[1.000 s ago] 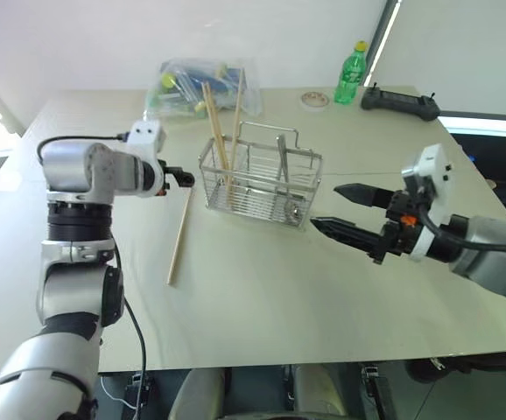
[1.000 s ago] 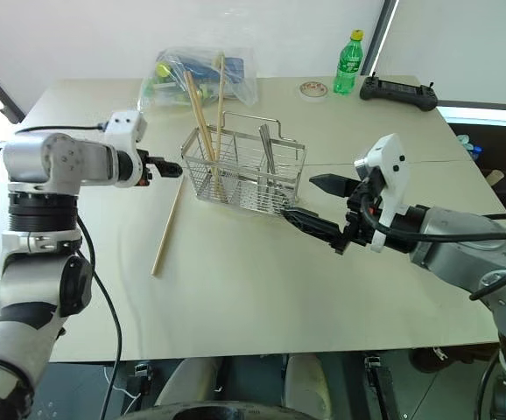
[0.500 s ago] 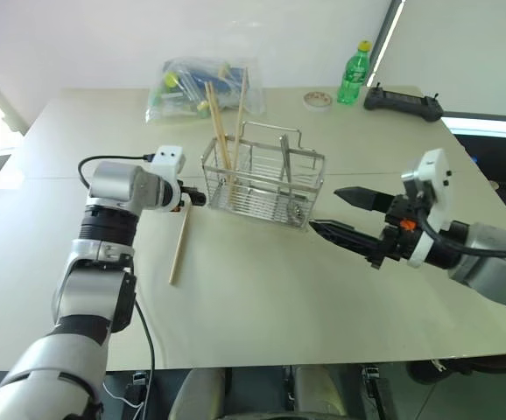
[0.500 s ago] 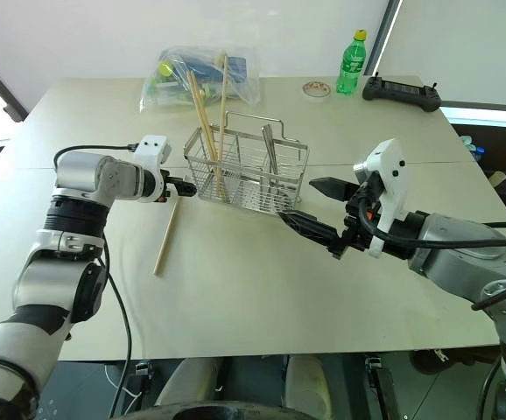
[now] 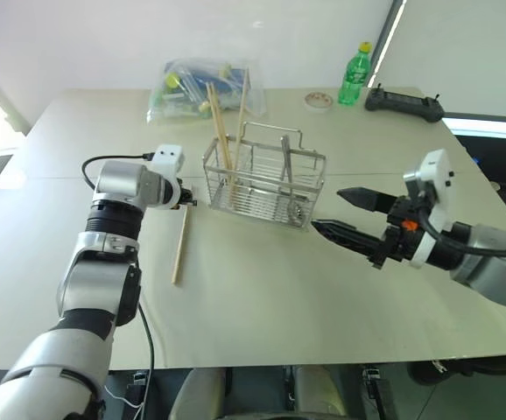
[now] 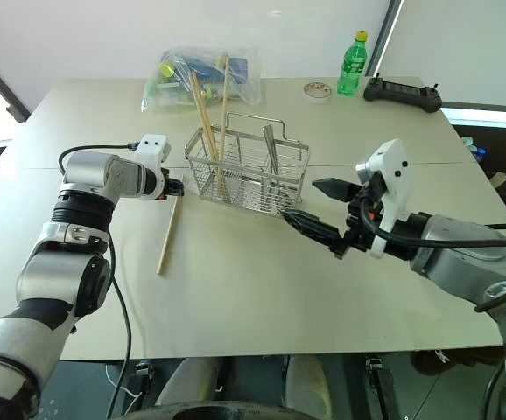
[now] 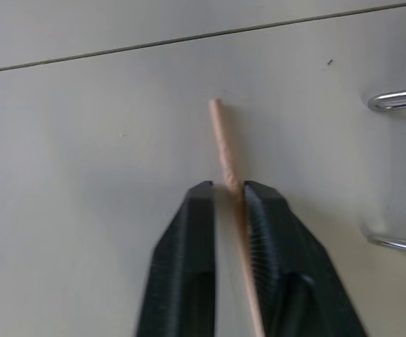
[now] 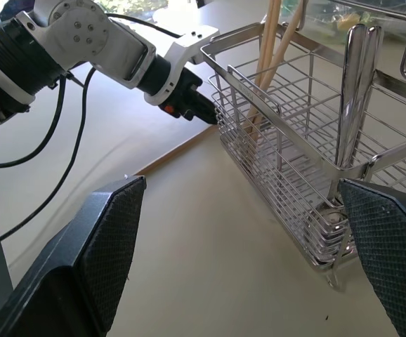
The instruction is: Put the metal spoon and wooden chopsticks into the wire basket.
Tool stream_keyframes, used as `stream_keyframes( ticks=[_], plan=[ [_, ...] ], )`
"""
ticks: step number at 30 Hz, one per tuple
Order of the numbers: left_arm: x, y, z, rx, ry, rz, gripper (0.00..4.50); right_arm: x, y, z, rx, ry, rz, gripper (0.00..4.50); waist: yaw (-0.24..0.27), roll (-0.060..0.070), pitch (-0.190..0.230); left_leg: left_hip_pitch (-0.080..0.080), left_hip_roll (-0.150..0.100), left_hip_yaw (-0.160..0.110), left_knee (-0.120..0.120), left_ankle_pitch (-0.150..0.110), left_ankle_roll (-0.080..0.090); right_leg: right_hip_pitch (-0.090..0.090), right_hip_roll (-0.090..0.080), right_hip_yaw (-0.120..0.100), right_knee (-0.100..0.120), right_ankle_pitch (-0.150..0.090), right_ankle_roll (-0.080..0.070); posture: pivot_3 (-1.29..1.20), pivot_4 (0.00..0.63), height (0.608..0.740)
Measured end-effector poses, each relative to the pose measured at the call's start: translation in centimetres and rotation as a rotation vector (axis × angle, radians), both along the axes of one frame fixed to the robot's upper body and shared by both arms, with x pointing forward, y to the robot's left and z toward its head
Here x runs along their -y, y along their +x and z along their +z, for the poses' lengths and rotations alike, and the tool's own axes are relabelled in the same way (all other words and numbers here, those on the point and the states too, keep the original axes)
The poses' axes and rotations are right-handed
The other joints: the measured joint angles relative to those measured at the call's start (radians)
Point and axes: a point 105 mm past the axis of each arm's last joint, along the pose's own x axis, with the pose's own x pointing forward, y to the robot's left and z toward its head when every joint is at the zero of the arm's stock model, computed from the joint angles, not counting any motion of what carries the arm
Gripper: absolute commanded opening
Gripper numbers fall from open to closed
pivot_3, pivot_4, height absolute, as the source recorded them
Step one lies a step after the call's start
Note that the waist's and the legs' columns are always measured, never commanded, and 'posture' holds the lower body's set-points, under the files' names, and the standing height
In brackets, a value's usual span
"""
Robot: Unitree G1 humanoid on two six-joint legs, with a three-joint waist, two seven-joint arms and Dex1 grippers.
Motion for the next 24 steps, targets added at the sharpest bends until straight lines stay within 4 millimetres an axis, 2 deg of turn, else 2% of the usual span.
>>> stream_keyframes(
  ticks=[11, 12, 14, 17, 19, 22, 24],
  plan=[
    [-0.3, 0.2, 0.1, -0.015, -0.037, 0.036, 0.05, 0.0, -0.3, -0.1, -0.003, -0.015, 0.015, 4.5, -0.003, 0.0, 0.0, 0.0, 0.0, 0.0, 0.0, 0.0, 0.0, 0.0, 0.0, 0.0, 0.0, 0.0, 0.0, 0.0, 0.15, 0.702],
    [-0.8, 0.4, 0.2, -0.006, -0.044, 0.059, 0.05, 0.0, -0.3, 0.0, -0.002, -0.015, 0.018, 4.5, -0.003, 0.0, 0.0, 0.0, 0.0, 0.0, 0.0, 0.0, 0.0, 0.0, 0.0, 0.0, 0.0, 0.0, 0.0, 0.0, 0.15, 0.702],
    [-3.2, 1.2, 1.3, 0.053, -0.059, 0.164, 0.05, 0.1, -0.3, 0.1, -0.002, -0.018, 0.023, 4.5, -0.008, -0.001, 0.001, 0.0, 0.0, 0.0, -0.001, 0.0, 0.0, -0.002, 0.001, 0.0, 0.0, 0.0, 0.0, 0.0, 0.15, 0.702],
    [-6.4, 2.9, 5.5, 0.267, -0.094, 0.298, 0.05, 0.2, -0.1, 0.2, -0.002, -0.02, 0.027, 4.5, -0.006, -0.002, 0.001, 0.0, 0.001, 0.0, -0.001, 0.0, 0.0, -0.003, 0.001, 0.0, 0.001, 0.0, 0.0, 0.0, 0.15, 0.702],
    [-8.9, 3.8, 10.2, 0.532, -0.112, 0.389, 0.05, 0.2, 0.0, 0.6, 0.008, -0.018, 0.032, 4.5, -0.003, -0.002, 0.001, -0.001, 0.001, 0.0, -0.001, 0.0, 0.0, -0.003, 0.0, 0.0, 0.0, 0.0, 0.0, 0.0, 0.15, 0.702],
    [-11.3, 3.5, 16.0, 0.81, -0.201, 0.485, 0.05, 0.3, 0.1, 0.7, 0.006, -0.017, 0.033, 4.5, -0.001, -0.002, 0.001, -0.001, 0.0, 0.0, -0.001, 0.0, 0.0, -0.002, -0.002, 0.0, -0.001, 0.001, 0.001, 0.0, 0.15, 0.702],
    [-11.6, 2.7, 19.4, 0.975, -0.253, 0.474, 0.05, 0.5, 0.2, 0.6, -0.002, -0.014, 0.031, 4.5, 0.003, -0.003, 0.001, -0.002, -0.001, 0.0, 0.0, 0.0, 0.0, -0.001, -0.003, 0.0, -0.003, 0.002, 0.003, 0.0, 0.15, 0.702]
  ],
)
